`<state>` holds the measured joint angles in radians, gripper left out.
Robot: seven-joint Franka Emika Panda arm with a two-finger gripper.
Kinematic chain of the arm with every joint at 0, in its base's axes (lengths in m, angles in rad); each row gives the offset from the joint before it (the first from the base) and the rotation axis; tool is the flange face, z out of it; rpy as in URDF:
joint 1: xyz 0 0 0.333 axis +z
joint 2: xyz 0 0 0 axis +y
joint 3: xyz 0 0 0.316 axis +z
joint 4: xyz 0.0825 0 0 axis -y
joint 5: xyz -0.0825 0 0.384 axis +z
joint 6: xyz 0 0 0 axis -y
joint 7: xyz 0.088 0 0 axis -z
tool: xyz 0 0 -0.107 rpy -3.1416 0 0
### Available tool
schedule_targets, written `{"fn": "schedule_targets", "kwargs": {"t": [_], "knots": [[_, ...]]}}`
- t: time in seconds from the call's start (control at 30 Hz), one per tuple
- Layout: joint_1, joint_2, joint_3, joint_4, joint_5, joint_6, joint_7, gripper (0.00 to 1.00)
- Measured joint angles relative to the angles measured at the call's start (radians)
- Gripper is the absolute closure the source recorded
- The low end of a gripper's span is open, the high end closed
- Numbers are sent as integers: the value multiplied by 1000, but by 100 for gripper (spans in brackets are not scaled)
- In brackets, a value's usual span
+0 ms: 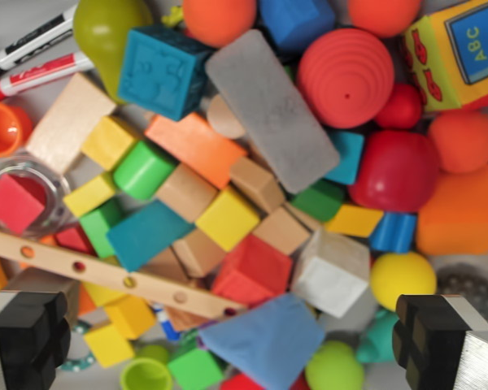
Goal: Pick an object from the bin
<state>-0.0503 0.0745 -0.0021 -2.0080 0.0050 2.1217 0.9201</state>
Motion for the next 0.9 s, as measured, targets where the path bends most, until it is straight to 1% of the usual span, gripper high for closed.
{"fn": "schedule_targets", "kwargs": {"t": [0.33, 0.9], "knots": [[0, -30, -1, -77, 0, 43, 84, 0], [-1, -89, -3, -246, -3, 141, 282, 0]]}}
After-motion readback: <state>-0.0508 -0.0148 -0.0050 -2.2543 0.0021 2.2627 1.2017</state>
